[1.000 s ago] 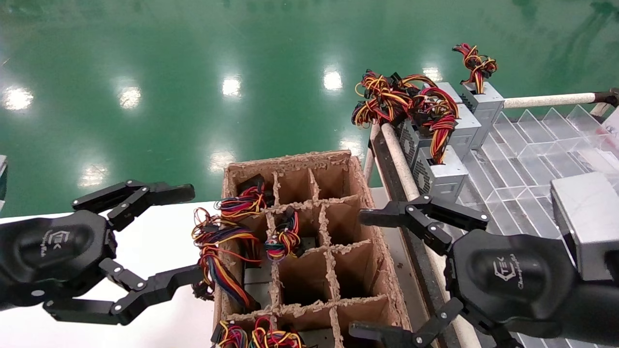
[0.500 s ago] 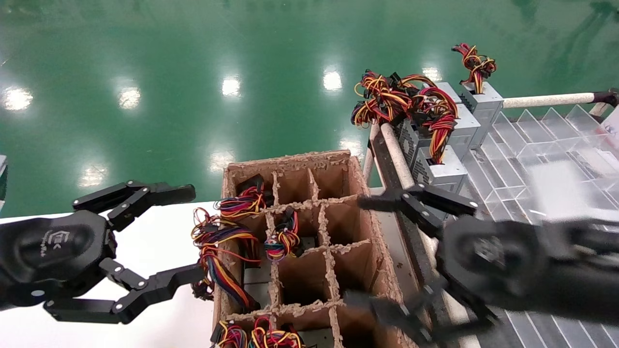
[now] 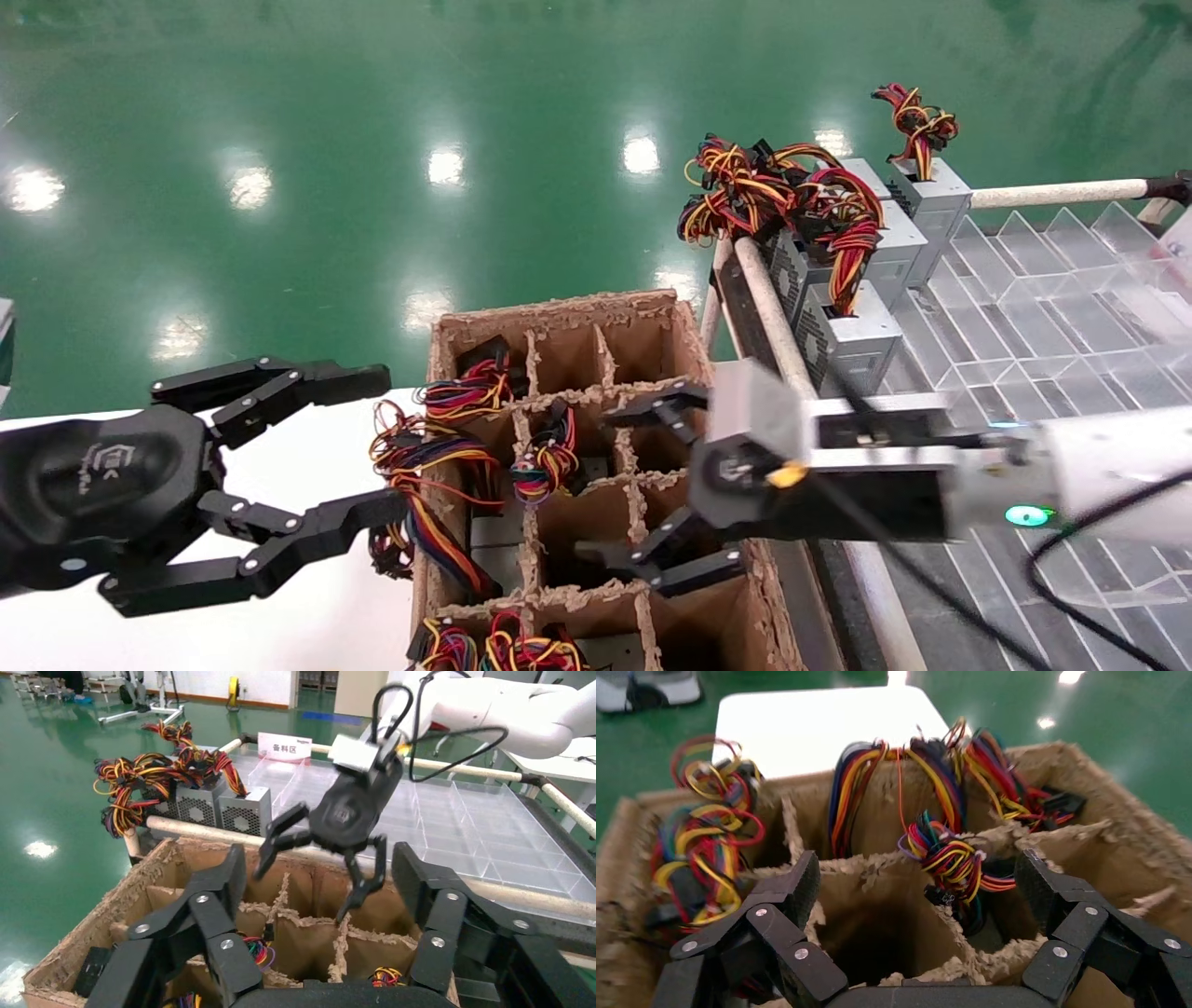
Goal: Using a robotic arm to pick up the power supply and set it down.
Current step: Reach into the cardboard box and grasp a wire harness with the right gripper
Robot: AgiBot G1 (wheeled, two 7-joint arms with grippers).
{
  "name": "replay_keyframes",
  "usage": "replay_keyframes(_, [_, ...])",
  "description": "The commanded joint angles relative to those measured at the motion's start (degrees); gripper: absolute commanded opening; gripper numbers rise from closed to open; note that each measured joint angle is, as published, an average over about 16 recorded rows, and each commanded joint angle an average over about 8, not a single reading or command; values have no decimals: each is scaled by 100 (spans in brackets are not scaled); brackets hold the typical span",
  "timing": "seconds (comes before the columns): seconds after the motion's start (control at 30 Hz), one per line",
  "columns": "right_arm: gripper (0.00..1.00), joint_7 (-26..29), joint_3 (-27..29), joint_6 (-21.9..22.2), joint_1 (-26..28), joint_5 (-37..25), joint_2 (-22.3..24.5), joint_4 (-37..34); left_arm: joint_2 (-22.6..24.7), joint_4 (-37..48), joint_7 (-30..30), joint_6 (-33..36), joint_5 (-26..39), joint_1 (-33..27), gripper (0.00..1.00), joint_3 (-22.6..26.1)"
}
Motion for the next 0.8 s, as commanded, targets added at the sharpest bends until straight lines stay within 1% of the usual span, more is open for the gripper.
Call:
replay_keyframes(0.03, [16,-69,-130,16,78,-204,-170,-109,0,0,0,0,0,0,0,0])
replay_keyframes(0.07, [8,-97,-164,46,91,-262,-234,-134,0,0,0,0,0,0,0,0])
replay_keyframes(0.1, [2,-124,-197,78,103,-319,-297,-159,0,0,0,0,0,0,0,0])
replay_keyframes(0.13, [0,-150,-224,109,114,-368,-354,-184,0,0,0,0,0,0,0,0])
replay_keyframes(0.5, [0,-370,-419,464,278,-797,-846,-546,0,0,0,0,0,0,0,0])
replay_keyframes(0.8, [0,-397,-459,695,342,-974,-979,-687,0,0,0,0,0,0,0,0])
